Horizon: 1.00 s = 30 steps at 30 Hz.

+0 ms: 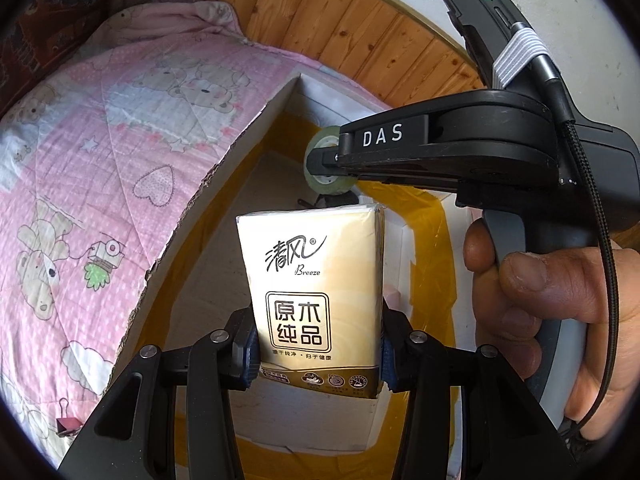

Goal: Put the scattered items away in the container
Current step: 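Lower the tissue pack into the box with the left gripper while the right gripper lowers the tape roll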

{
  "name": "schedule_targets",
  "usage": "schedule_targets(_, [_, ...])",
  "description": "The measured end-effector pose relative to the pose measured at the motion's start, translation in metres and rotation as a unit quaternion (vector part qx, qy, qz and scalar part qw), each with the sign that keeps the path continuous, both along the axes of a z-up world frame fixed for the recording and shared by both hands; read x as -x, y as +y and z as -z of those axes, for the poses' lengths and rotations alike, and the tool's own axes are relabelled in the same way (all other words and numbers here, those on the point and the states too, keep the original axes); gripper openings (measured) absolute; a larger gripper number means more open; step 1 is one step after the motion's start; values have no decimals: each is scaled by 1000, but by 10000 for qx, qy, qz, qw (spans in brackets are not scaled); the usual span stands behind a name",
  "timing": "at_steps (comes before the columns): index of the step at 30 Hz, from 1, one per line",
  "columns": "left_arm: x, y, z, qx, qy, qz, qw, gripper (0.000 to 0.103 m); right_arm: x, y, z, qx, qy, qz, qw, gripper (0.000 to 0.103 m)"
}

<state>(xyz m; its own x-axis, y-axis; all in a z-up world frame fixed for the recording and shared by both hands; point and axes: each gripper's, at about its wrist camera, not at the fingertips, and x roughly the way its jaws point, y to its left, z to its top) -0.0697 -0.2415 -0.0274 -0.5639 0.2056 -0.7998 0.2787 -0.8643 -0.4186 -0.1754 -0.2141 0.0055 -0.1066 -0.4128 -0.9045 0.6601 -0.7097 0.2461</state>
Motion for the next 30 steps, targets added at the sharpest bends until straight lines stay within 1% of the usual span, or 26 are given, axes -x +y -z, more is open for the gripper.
schedule_targets(4, [4,0,2,-51,-60,-59,10000,48,2,-7,6,-76,-14,-24,10000,11])
schedule_targets(9, [6,3,1,101,-109,-72,9999,48,4,-13,11,-152,16,-37,9999,11])
schedule_targets(16, [8,-3,5,95,-175,-170,9997,49,10,-19,14,-198,39,-28,9998,11])
schedule_targets(20, [11,-5,4,264,-201,-252,9991,51,13,-21,17,-163,11,5,9999,12])
schedule_targets(21, [11,-7,4,284,-212,-315,9989,52,13,-22,18,-149,8,14,9999,14])
schedule_targets(22, [10,-9,5,273,-224,-377,9987,52,14,-22,18,-139,4,19,9999,19])
schedule_targets(23, [10,-12,5,239,-227,-430,9985,52,14,-21,19,-137,-5,29,9999,20])
schedule_targets(30, [7,-18,3,131,-188,-514,9984,52,19,-10,15,-74,2,127,9999,22])
